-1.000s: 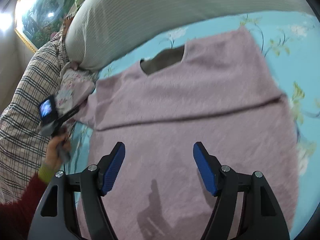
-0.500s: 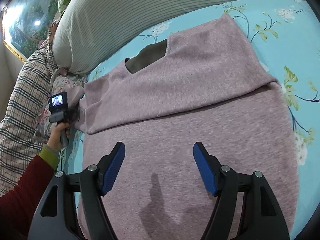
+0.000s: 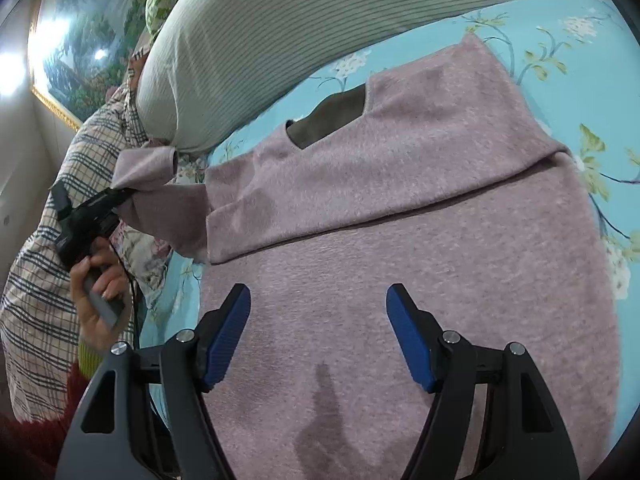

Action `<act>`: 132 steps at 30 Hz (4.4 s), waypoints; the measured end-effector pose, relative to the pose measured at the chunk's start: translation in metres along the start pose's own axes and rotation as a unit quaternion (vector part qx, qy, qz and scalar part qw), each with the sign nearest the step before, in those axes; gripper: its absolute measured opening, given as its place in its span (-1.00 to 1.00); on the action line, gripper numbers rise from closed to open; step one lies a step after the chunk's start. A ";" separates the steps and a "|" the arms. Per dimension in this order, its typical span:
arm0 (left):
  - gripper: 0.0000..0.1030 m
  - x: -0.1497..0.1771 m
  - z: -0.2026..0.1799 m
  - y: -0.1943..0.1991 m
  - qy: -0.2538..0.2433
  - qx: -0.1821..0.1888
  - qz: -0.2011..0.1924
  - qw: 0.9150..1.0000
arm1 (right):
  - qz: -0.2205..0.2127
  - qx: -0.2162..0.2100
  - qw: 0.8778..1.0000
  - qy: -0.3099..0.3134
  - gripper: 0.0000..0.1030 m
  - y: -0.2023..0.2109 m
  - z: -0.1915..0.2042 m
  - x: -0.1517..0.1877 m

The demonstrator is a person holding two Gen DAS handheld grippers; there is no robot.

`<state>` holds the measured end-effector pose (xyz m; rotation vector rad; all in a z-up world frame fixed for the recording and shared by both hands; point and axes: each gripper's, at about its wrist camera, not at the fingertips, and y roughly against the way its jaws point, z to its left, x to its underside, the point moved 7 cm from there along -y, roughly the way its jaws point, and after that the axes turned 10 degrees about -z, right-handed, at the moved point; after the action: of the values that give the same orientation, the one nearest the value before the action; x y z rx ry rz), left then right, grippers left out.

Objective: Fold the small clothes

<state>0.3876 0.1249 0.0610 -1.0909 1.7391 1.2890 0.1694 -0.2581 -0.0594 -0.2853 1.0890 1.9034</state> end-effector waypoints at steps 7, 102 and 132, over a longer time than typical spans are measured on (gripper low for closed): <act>-0.86 0.070 -0.149 0.006 -0.009 0.115 0.039 0.993 | -0.030 0.028 0.999 -0.020 0.38 0.028 -0.028 -0.006; 0.34 0.197 0.011 0.009 0.033 -0.112 0.053 0.992 | 0.304 -0.271 0.912 0.036 0.66 -0.360 0.201 -0.035; 0.33 0.155 -0.016 -0.013 -0.023 -0.103 0.092 0.990 | -0.055 0.113 0.991 0.037 -0.09 -0.047 -0.111 -0.134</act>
<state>0.3366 0.0739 -0.0782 -1.0226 1.7334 1.6256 0.2594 -0.4138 -0.0751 -0.2831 1.2980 1.6662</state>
